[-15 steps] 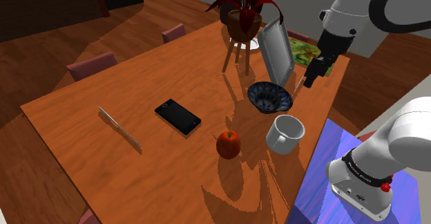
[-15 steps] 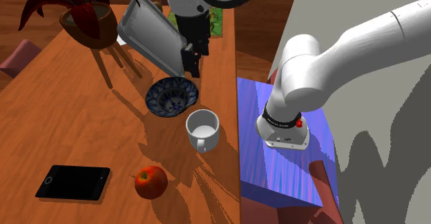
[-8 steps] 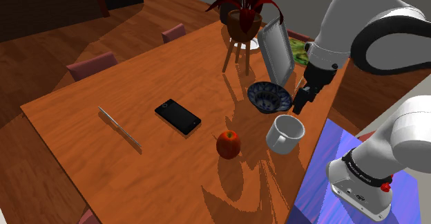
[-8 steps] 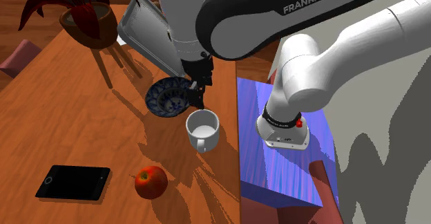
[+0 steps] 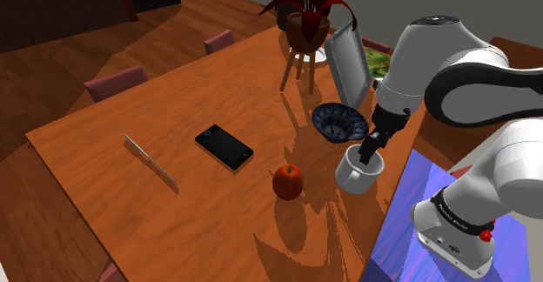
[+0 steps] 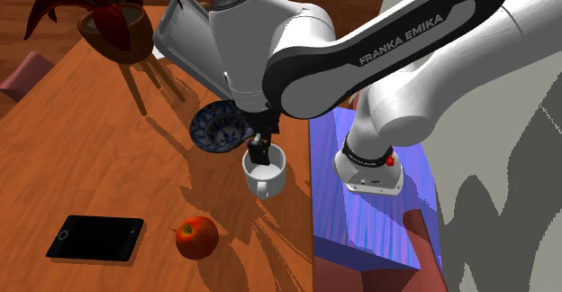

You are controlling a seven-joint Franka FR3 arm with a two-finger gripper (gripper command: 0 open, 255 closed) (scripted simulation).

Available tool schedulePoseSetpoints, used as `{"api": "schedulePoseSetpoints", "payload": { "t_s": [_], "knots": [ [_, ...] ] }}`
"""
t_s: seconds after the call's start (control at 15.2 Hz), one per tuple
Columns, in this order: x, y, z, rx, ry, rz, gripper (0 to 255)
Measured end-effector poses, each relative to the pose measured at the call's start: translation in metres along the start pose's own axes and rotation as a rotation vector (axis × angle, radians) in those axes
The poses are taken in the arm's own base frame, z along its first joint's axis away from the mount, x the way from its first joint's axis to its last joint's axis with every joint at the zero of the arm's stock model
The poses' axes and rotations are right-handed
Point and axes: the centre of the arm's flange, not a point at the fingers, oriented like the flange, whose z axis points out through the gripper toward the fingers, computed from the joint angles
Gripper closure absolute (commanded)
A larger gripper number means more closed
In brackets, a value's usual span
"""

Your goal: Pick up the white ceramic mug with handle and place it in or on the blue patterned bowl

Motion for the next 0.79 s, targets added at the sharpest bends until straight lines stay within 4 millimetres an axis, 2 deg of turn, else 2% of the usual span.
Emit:
{"api": "schedulePoseSetpoints", "payload": {
  "t_s": [0.26, 0.59, 0.66, 0.79],
  "knots": [
    [-0.001, 0.001, 0.016, 0.000, 0.000, 0.000, 0],
    [-0.001, 0.000, 0.018, 0.000, 0.000, 0.000, 0],
    [-0.001, 0.000, 0.018, 0.000, 0.000, 0.000, 255],
    [-0.001, 0.000, 0.018, 0.000, 0.000, 0.000, 255]
  ]
}}
